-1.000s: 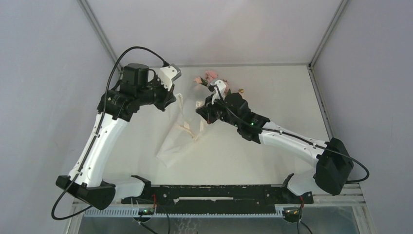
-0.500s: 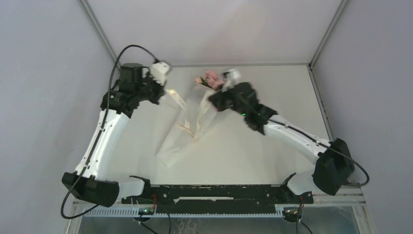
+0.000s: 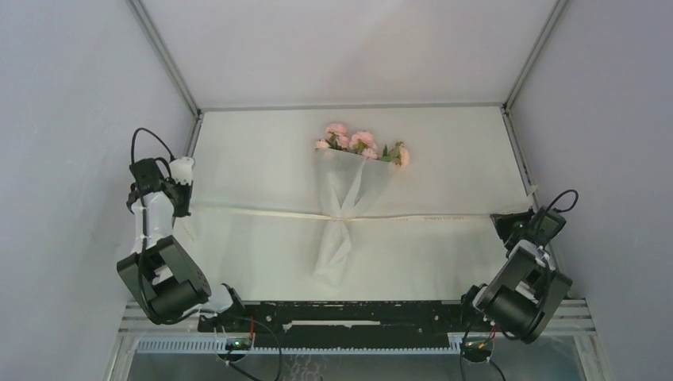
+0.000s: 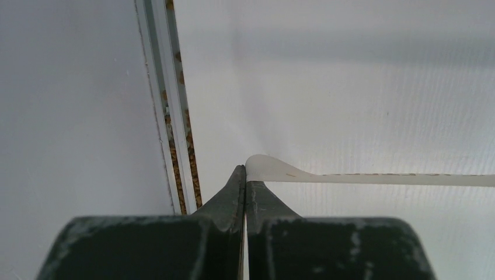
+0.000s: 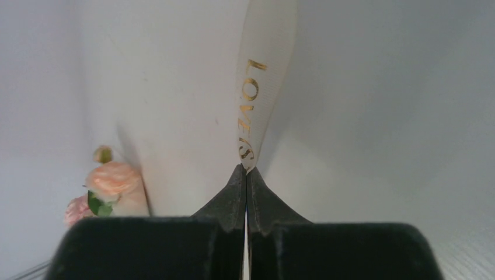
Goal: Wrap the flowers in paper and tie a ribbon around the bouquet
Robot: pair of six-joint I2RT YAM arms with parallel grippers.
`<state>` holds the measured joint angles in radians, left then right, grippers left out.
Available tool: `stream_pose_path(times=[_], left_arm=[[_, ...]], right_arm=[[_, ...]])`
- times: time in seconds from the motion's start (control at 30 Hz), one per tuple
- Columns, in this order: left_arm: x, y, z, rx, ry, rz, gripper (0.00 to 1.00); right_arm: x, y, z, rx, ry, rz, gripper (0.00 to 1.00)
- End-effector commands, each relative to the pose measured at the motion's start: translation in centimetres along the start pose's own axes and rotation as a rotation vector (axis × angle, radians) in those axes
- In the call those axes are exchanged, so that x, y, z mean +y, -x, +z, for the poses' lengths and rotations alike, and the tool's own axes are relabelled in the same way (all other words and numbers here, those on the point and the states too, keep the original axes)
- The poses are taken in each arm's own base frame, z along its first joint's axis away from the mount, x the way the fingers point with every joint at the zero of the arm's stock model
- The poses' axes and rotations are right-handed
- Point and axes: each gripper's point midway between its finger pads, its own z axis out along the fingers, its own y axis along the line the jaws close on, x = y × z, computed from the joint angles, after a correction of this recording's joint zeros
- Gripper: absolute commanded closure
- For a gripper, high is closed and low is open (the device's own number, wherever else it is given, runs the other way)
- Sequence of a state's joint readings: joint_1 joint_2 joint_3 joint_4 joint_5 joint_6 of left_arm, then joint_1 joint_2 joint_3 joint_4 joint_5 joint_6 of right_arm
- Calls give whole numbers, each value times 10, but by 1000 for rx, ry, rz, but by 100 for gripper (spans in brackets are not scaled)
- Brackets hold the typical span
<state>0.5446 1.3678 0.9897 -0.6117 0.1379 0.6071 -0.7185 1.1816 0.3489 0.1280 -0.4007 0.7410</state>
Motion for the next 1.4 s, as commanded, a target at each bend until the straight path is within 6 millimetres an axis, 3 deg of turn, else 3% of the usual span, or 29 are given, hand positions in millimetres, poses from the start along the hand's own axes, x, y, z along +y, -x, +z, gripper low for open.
stream_pose_path(times=[0.0, 0.2, 0.33, 0.43, 0.5, 0.57, 0.63, 0.67, 0.7, 0.73, 0.83, 0.9, 0.97, 1.0, 1.03, 1.07, 1.13, 1.17, 1.23, 1.37], left_arm=[[21, 3, 1, -42, 86, 96, 100], [37, 2, 5, -22, 137, 91, 100], [34, -1, 7, -14, 123, 88, 100], [17, -1, 3, -8, 69, 100, 100], [-19, 9, -10, -15, -34, 157, 100], [-78, 33, -41, -74, -237, 219, 100], [-135, 66, -93, -180, -426, 283, 100], [-158, 82, -121, -241, -492, 314, 100], [-178, 95, -148, -300, -543, 348, 100], [-207, 103, -177, -349, -620, 415, 100], [-254, 104, -244, -453, -766, 543, 100], [-272, 97, -279, -492, -883, 580, 100], [-281, 101, -313, -533, -984, 540, 100], [-283, 104, -328, -559, -1015, 524, 100], [-284, 106, -340, -584, -1034, 519, 100], [-284, 109, -354, -612, -1046, 517, 100], [-285, 109, -366, -625, -1070, 502, 100], [-287, 107, -370, -623, -1087, 492, 100], [-288, 102, -375, -608, -1111, 467, 100], [-285, 100, -382, -615, -1109, 435, 100]], right_arm=[[17, 47, 12, -136, 47, -46, 100], [1, 61, 14, -159, 16, -9, 100], [5, 62, 13, -164, 15, -38, 100], [23, 52, 14, -142, 28, -109, 100], [49, 30, 11, -83, 65, -209, 100], [82, -13, 2, 14, 116, -353, 100], [93, -50, -15, 83, 128, -437, 100], [96, -67, -24, 119, 136, -476, 94], [97, -87, -33, 169, 147, -515, 85], [98, -108, -44, 233, 165, -556, 68], [76, -166, -84, 448, 107, -681, 34], [57, -175, -104, 466, 10, -772, 10], [59, -154, -121, 346, -76, -850, 1], [75, -143, -131, 267, -53, -881, 1], [98, -138, -141, 203, 21, -923, 0], [128, -146, -152, 171, 162, -991, 0], [170, -191, -174, 205, 508, -1200, 3], [178, -234, -200, 308, 746, -1325, 3], [195, -288, -236, 328, 1103, -1440, 2], [225, -358, -269, 155, 1577, -1498, 0]])
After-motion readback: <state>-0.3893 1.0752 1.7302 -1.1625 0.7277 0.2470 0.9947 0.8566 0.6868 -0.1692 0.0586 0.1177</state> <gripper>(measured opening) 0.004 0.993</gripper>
